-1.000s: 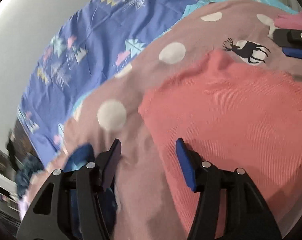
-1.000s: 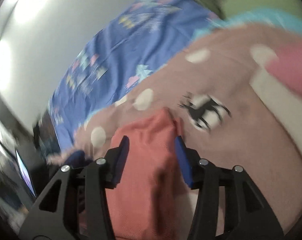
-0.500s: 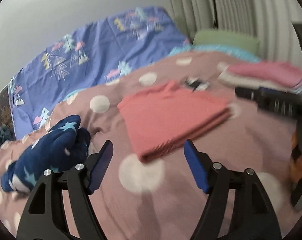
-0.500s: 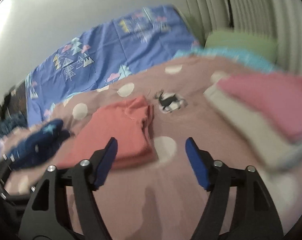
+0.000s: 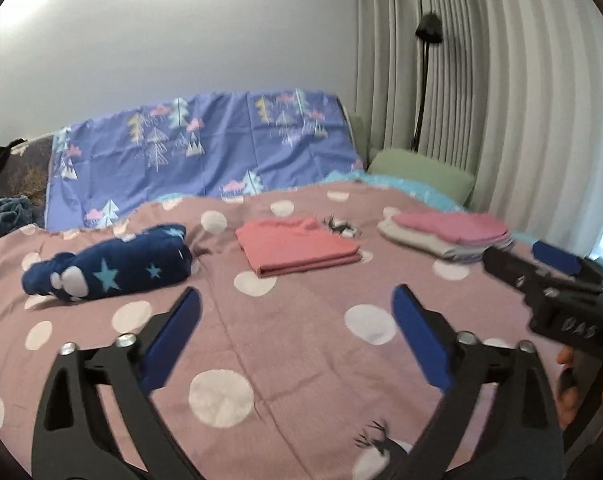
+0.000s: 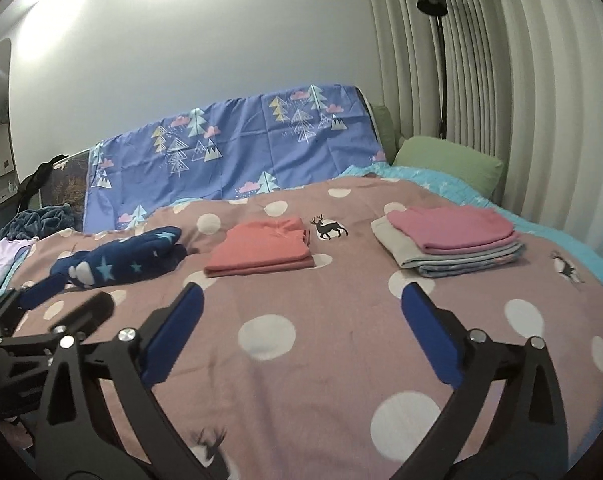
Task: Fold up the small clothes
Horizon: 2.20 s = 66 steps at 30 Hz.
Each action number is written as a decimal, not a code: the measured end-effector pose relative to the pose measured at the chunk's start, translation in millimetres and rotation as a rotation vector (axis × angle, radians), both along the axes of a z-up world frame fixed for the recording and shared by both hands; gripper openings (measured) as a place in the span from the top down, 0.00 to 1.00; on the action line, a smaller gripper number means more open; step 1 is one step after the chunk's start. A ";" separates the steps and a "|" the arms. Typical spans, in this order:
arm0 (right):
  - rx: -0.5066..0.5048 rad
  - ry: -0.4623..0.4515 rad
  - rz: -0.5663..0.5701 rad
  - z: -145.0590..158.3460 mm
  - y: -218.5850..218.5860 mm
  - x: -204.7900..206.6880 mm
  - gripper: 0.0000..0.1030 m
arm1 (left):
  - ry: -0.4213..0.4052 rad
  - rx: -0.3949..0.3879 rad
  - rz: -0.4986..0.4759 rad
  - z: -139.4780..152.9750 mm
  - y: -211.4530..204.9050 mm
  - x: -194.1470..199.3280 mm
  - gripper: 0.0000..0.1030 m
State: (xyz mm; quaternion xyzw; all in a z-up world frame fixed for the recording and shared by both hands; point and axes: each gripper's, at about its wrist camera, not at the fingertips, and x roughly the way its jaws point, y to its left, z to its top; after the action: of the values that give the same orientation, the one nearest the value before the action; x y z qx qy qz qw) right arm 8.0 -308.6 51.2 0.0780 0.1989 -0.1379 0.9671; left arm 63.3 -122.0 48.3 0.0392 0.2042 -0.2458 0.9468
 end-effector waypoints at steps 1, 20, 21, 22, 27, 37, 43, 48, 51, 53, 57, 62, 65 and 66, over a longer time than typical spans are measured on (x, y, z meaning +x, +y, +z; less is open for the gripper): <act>-0.012 -0.008 -0.005 6.2 5.2 -8.7 0.02 | -0.022 0.001 0.004 6.1 3.0 -10.2 0.01; -0.130 -0.075 -0.019 44.3 44.8 -107.6 0.02 | -0.136 0.031 0.153 43.7 47.8 -122.1 0.01; -0.133 -0.080 -0.019 44.3 45.2 -111.5 0.02 | -0.128 0.024 0.148 43.9 48.7 -123.0 0.01; -0.133 -0.086 -0.019 43.9 46.1 -113.1 0.02 | -0.113 0.017 0.140 43.9 49.5 -124.3 0.01; -0.124 -0.081 -0.025 36.9 43.3 -119.5 0.02 | -0.091 0.067 0.157 39.0 45.4 -129.6 0.01; -0.120 -0.035 -0.008 24.9 42.9 -115.7 0.02 | -0.056 0.083 0.159 35.2 40.6 -130.0 0.01; -0.087 -0.015 -0.020 19.6 38.1 -109.9 0.02 | -0.037 0.094 0.162 30.9 39.9 -125.5 0.01; -0.092 -0.008 -0.023 17.1 39.5 -107.2 0.02 | -0.026 0.095 0.167 29.1 40.3 -121.4 0.01; -0.095 -0.006 -0.020 16.1 40.3 -106.9 0.02 | -0.018 0.095 0.170 27.3 40.8 -118.4 0.01; -0.096 -0.005 -0.020 15.7 41.1 -105.8 0.02 | -0.014 0.096 0.170 26.3 40.6 -116.7 0.01; -0.094 -0.004 -0.021 15.7 41.1 -106.0 0.02 | -0.006 0.098 0.173 24.6 39.8 -114.8 0.01; -0.091 -0.001 -0.023 14.0 41.8 -104.3 0.02 | 0.004 0.101 0.181 20.7 40.1 -114.3 0.01; -0.085 0.004 -0.022 11.1 43.4 -102.0 0.02 | 0.011 0.108 0.183 18.1 38.9 -114.5 0.01; -0.084 0.006 -0.021 10.2 43.6 -101.6 0.02 | 0.012 0.109 0.184 17.7 38.7 -114.6 0.01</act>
State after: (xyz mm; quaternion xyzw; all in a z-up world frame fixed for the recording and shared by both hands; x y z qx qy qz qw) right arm -93.6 -265.0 61.3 0.0391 0.1951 -0.1564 0.9674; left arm -51.2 -83.3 66.0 0.0704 0.2255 -0.1465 0.9606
